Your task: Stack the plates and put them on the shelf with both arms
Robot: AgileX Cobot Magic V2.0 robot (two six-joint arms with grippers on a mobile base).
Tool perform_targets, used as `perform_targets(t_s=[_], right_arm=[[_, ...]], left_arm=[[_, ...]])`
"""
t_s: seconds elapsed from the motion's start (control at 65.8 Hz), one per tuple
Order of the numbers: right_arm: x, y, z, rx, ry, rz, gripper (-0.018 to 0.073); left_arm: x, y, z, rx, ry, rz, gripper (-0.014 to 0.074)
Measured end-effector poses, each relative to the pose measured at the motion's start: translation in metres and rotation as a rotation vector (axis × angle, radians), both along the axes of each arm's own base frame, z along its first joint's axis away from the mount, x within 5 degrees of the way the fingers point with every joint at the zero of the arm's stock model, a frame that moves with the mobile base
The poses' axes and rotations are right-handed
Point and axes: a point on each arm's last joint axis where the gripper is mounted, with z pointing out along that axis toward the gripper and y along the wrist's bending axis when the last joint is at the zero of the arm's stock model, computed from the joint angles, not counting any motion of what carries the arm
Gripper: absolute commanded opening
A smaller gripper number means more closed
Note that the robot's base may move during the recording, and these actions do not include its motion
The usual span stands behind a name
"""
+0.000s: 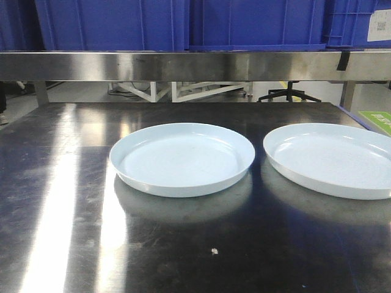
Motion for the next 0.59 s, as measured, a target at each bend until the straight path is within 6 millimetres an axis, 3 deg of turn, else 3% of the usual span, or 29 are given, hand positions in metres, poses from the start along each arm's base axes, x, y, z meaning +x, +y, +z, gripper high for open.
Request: perform_targets(t_s=[0.091, 0.228, 0.274, 0.593], right_arm=[[-0.001, 0.0, -0.001, 0.001, 0.022, 0.001, 0.0137], [-0.005, 0.0, -0.005, 0.003, 0.074, 0.003, 0.0384], [-0.005, 0.0, -0.005, 0.004, 0.082, 0.003, 0.0424], [-0.001, 0.0, -0.011, 0.005, 0.12, 0.004, 0.0434]], left_arm=[[0.0, 0.0, 0.0, 0.0, 0.0, 0.0, 0.0083], [0.0, 0.0, 0.0, 0.0, 0.0, 0.0, 0.0083], [0.0, 0.0, 0.0, 0.0, 0.0, 0.0, 0.0083], [0.0, 0.0, 0.0, 0.0, 0.0, 0.0, 0.0083]])
